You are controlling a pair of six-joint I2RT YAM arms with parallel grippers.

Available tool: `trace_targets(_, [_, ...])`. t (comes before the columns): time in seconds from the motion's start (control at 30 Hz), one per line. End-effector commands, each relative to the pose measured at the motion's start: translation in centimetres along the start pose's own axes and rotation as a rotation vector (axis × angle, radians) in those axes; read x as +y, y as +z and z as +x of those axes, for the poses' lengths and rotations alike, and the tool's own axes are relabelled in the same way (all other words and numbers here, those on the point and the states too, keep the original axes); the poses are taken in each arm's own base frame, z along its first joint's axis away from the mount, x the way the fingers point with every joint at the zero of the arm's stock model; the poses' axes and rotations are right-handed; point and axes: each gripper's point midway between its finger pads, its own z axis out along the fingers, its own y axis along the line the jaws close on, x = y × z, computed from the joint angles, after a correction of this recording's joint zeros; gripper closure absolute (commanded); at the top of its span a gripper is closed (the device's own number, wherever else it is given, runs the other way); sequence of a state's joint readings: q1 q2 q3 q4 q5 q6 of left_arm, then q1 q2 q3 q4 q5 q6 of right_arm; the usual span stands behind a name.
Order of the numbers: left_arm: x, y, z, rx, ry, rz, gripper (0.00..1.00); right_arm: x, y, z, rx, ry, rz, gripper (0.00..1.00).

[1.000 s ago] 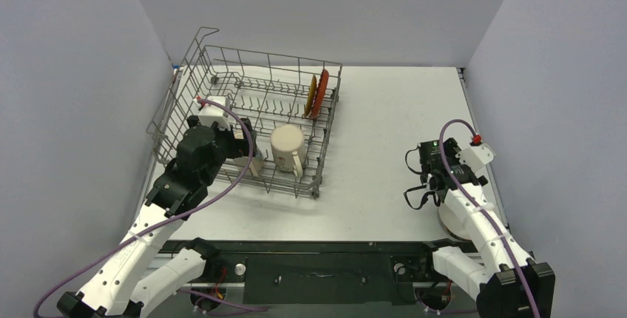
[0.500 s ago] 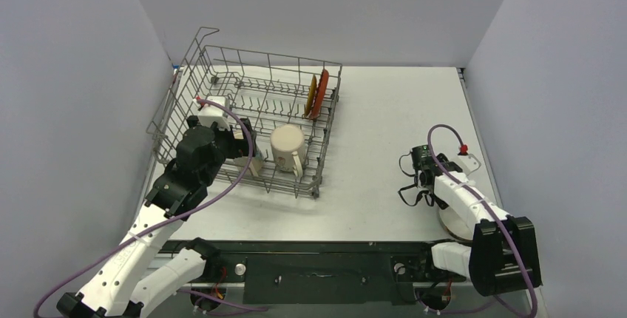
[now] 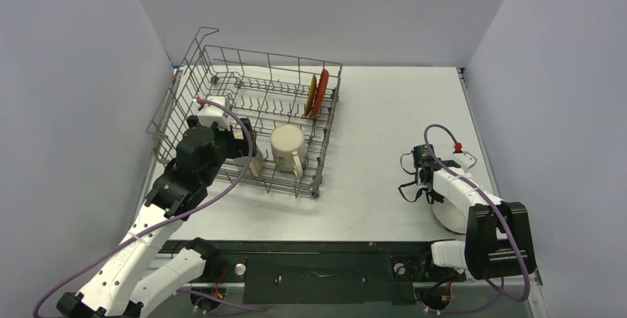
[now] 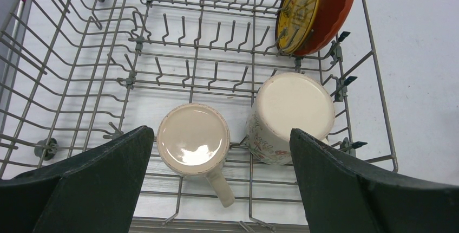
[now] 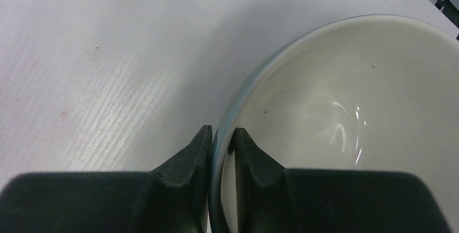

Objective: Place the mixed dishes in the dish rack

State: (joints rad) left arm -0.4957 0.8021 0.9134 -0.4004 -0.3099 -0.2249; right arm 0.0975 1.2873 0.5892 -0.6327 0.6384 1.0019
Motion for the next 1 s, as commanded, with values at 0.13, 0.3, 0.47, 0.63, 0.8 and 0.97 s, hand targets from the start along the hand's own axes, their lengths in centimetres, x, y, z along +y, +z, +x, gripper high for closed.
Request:
trace_targets(0.13, [-0.1,0.1,-1.6,-0.050,-0.032,-0.003,0.04,7.1,-1.6,0.3,0.042,0.059,-0.259,1.00])
trace_targets(0.3, [-0.3,0.1,-1.6,-0.049,-0.034,0.004,0.03,10.1,-5.0,-0.7,-0.013,-0.010,-0.419,1.00])
trace_targets(0.47, [-0.4,0.2,-1.4,-0.043,-0.032,0.006,0.03,13.1,-8.5,-0.2,0.042,-0.040,-0.665,1.00])
trace_targets(0.63, [-0.4,0.4,-1.3,-0.040,-0.031,0.007,0.03,16.0,-12.5,-0.3,0.063,-0.010,-0.938,1.00])
trace_targets(0.8, [-0.5,0.4,-1.4,-0.040,-0.032,0.012,0.04,17.0,-15.3,-0.9,0.068,0.010,-1.085,1.00])
trace_targets(0.97, [-0.6,0.5,-1.2,-0.036,-0.032,0.018,0.03,17.6,-18.0,-2.0,0.044,0.074,-1.231,1.00])
